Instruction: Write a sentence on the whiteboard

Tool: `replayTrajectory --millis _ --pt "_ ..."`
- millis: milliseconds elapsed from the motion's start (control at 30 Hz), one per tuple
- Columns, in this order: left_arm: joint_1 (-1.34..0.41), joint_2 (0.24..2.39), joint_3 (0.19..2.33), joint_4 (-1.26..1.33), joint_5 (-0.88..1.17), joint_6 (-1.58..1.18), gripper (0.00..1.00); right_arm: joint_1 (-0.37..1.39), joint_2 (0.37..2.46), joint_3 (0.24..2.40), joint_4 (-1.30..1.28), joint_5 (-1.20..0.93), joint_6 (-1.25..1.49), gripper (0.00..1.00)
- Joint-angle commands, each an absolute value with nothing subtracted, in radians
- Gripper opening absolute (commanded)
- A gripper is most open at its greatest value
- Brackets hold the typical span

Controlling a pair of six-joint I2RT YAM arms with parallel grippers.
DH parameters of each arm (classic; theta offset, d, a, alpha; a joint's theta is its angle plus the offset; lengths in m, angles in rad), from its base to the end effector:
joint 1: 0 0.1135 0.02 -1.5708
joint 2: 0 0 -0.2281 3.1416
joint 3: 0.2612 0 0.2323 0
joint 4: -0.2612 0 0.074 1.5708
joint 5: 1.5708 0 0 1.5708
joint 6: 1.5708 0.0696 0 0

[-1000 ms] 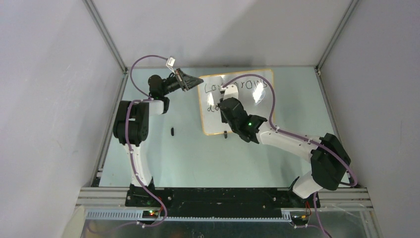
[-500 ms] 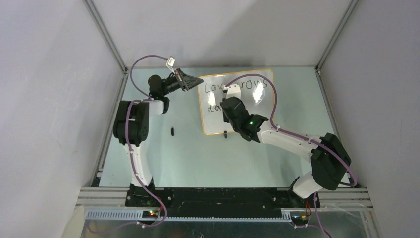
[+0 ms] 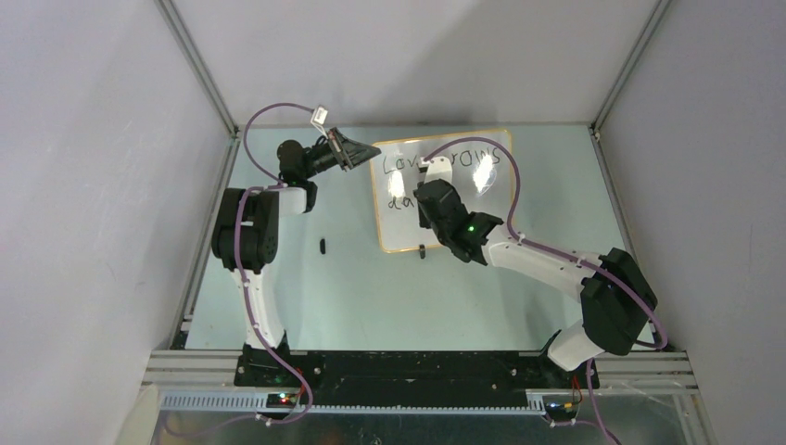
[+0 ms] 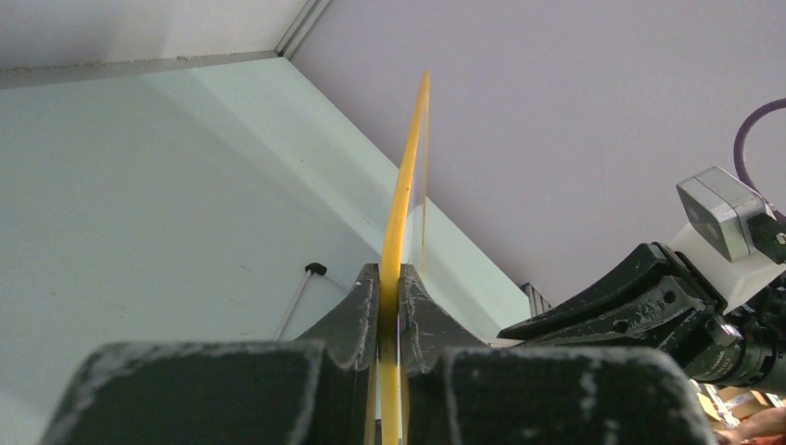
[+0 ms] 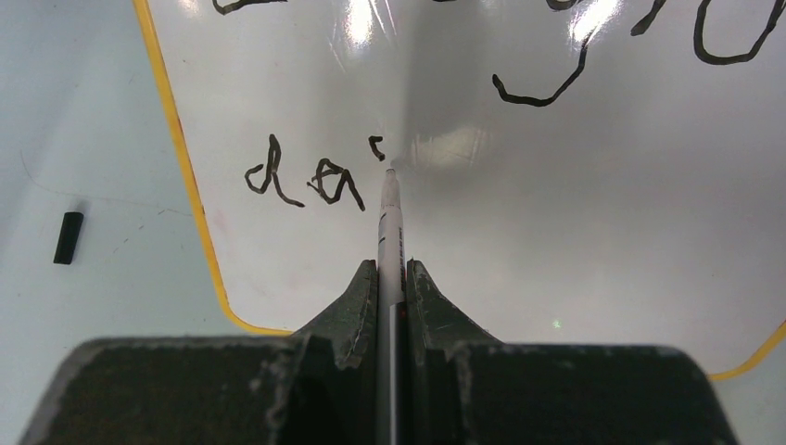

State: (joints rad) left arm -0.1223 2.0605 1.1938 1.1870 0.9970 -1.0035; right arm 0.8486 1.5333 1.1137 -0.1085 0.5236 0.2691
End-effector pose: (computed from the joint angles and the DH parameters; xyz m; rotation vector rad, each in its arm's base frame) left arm 0.4141 -0.1098 0.2178 0.3245 1.5564 -1.5228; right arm 0.2620 0.2447 0.2371 -0.2768 2.0068 0.1549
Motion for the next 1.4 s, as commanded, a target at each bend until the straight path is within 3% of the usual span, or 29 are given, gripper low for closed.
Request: replayTrajectory --millis 0,1367 --pt "-0.141 2.009 1.19 1.194 1.013 -0.987 0.0 0.851 1.539 1.116 -0.095 0.521 0.283 0.0" --pt "-0.14 2.006 1.189 1.194 1.013 -0.985 0.0 0.863 1.547 1.124 -0.165 0.523 0.315 0.0"
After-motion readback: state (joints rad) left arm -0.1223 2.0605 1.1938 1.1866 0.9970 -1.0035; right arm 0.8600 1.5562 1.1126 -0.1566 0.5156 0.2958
